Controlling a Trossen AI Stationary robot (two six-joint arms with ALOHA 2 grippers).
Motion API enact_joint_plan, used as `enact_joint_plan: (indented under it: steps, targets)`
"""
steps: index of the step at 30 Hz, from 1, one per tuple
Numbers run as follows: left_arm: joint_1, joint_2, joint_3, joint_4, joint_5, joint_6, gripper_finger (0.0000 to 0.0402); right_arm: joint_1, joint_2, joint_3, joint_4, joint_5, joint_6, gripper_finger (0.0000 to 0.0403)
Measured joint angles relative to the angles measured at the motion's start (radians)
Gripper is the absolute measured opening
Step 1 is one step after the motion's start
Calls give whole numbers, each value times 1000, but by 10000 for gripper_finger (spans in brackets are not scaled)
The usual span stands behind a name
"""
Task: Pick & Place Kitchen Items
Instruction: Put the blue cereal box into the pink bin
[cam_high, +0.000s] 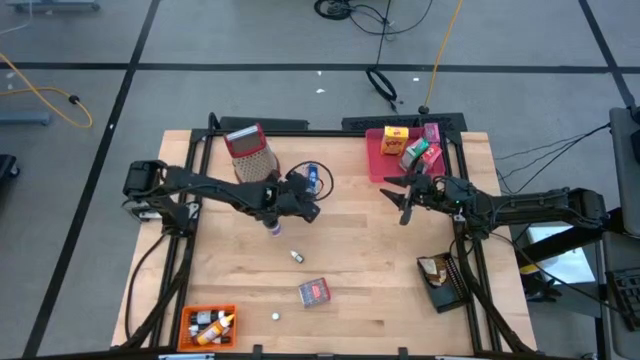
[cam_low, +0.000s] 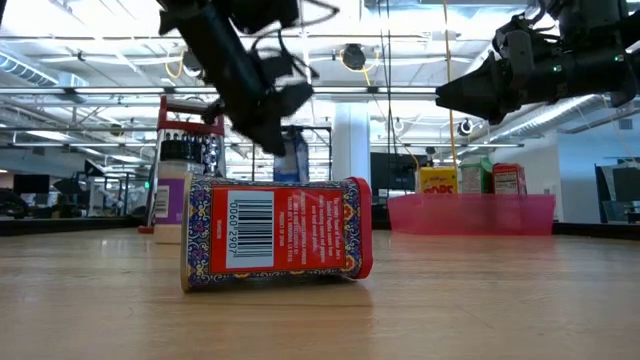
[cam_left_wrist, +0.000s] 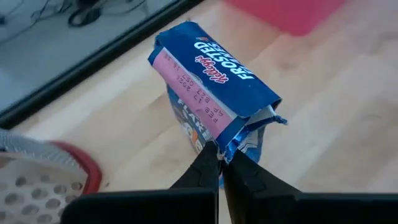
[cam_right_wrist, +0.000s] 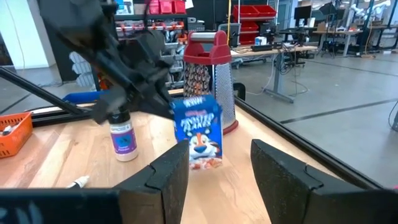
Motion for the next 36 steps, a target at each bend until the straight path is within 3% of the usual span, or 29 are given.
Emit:
enact_joint_plan:
  steps: [5, 15, 26, 36]
  targets:
    - [-54, -61, 0, 107, 47, 168, 1, 2, 0, 0, -2, -13, 40, 165]
    - [-118, -86, 1, 380, 285, 498, 0, 57, 0, 0, 55, -212, 68, 166]
    - [-118, -83, 1, 428, 409, 563, 0, 145, 29, 0, 139, -213, 60, 167]
    - [-140, -79, 1, 431, 480, 617, 0, 212, 249, 123, 142, -215, 0, 167]
